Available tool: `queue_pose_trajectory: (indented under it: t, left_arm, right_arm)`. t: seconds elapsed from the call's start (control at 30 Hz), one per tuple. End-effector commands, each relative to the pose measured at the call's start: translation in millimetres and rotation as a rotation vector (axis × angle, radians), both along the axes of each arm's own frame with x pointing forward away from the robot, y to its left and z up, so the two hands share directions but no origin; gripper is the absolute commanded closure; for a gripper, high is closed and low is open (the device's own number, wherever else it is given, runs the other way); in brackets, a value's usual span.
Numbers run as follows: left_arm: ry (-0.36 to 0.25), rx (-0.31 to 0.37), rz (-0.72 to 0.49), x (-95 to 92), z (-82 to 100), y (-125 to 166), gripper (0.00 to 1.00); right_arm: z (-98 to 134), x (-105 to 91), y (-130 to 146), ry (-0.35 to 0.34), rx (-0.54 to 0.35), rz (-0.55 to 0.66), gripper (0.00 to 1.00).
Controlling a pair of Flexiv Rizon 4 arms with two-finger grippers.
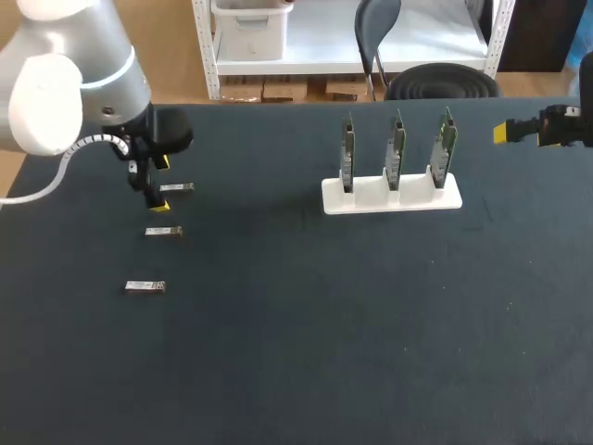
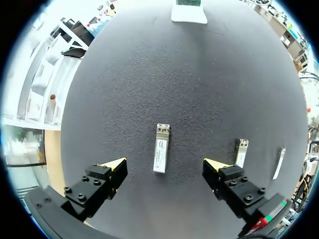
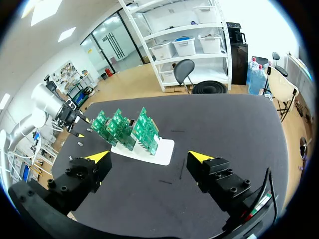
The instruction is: Pick up the optical module with the left hand, and insert it into the network port with the right hand.
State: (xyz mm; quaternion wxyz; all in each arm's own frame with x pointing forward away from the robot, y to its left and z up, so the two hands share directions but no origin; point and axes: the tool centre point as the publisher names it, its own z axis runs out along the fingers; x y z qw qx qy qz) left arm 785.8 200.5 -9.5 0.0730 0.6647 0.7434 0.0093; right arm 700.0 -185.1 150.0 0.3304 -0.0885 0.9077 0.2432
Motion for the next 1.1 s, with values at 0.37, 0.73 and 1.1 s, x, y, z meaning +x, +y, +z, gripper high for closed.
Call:
queue_pose_trajectory:
  t: [0.37, 0.73, 1.1]
  left_arm:
    - [0.043, 0.049, 0.000, 8.8, -11.5, 0.7, 0.00]
    - [0.060, 0.062, -0.019, 3.1, -19.6, -3.9, 0.00]
    - [0.079, 0.055, -0.019, -0.6, -22.8, -2.7, 1.00]
  right_arm:
    - [0.0, 0.0, 0.0, 0.000, 0.000, 0.000, 0.00]
    - [0.0, 0.0, 0.0, 0.000, 0.000, 0.000, 0.00]
    - [0.0, 0.0, 0.0, 0.000, 0.000, 0.000, 0.00]
